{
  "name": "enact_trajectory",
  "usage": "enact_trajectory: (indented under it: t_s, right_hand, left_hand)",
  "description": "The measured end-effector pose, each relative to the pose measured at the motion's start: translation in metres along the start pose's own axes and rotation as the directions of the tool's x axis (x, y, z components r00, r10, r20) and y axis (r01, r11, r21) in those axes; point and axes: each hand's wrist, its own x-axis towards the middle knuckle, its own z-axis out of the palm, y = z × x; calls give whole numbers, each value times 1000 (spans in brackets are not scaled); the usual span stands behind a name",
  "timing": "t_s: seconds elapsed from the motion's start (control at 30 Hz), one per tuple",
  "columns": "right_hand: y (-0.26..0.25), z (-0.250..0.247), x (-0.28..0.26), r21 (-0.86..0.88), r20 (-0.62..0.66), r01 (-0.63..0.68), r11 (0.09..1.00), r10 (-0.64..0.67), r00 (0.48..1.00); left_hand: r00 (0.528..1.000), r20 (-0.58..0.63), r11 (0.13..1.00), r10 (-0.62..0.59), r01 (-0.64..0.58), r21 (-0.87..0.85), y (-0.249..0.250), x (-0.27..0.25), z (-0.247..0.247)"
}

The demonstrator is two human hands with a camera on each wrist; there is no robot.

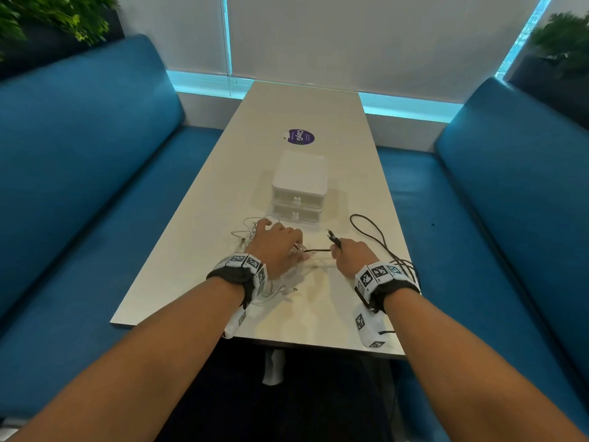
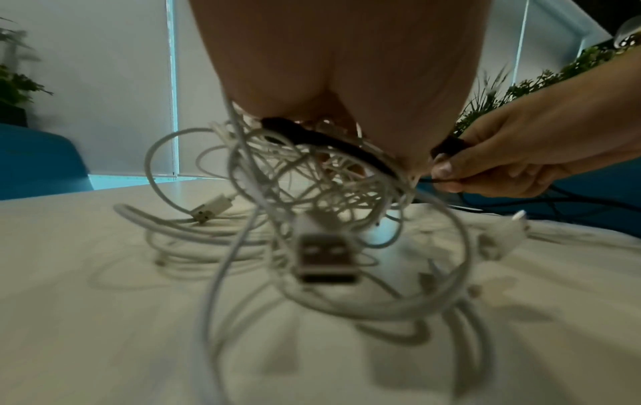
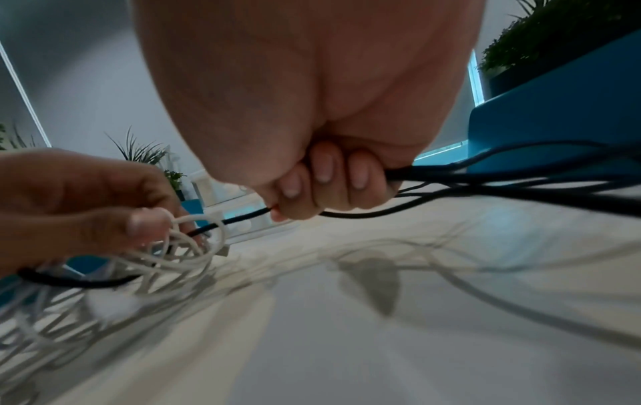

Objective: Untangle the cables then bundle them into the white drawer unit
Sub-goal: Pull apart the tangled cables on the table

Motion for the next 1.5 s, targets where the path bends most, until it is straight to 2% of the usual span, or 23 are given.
enact_trajectory:
  t_s: [0.07, 0.2, 0.33, 0.53, 0.73, 0.9, 1.0, 1.07, 1.13, 1.23, 1.33, 1.43, 1.5]
  right_hand:
    - [3, -1, 1, -25, -17, -18, 1000, 18, 1000]
    - [4, 0, 2, -29, -60, -52, 998, 50, 997]
    - [9, -7, 4, -23, -111, -117, 993, 114, 987]
    - [23, -20, 2, -95, -168, -177, 980, 159, 973]
    - [19, -8, -3, -93, -139, -45, 995, 32, 990]
    - [16, 2, -10, -141, -101, -42, 989, 28, 995]
    - [4, 10, -13, -73, -98, 86, 994, -93, 991]
    - [-5, 16, -13, -35, -34, 205, 978, -206, 978]
    - [-9, 20, -10, -9, 28, 256, 967, -255, 966]
    - [-11, 19, -8, 41, 68, 216, 976, -218, 974]
    - [-1, 10, -8, -28, 105, 137, 990, -133, 986]
    - [33, -6, -6, -151, 3, -50, 987, 51, 999]
    - [57, -18, -9, -186, -68, -195, 963, 185, 980]
  left_hand:
    - [1000, -11, 999, 16, -16, -34, -3, -1, -2]
    - [995, 50, 985, 84, -91, 145, -1, -1, -6]
    - [989, 132, 956, 60, -95, 277, 2, 0, -10]
    - [989, 146, 978, -5, -26, 209, 5, 6, -12]
    - [991, 125, 950, -43, 2, 312, 18, 5, -6]
    - [989, 145, 909, 5, -65, 412, 32, 4, 4]
    - [987, 156, 903, 44, -106, 417, 37, 6, 6]
    - [987, 152, 899, 60, -120, 421, 38, 7, 6]
    - [987, 150, 905, 56, -113, 410, 38, 7, 5]
    - [990, 128, 923, 59, -103, 371, 32, 5, 6]
    - [989, 139, 917, 53, -103, 385, 19, 1, 6]
    - [984, 178, 888, 2, -83, 451, -4, -4, 0]
    - [983, 182, 885, -21, -66, 461, -18, -7, -3]
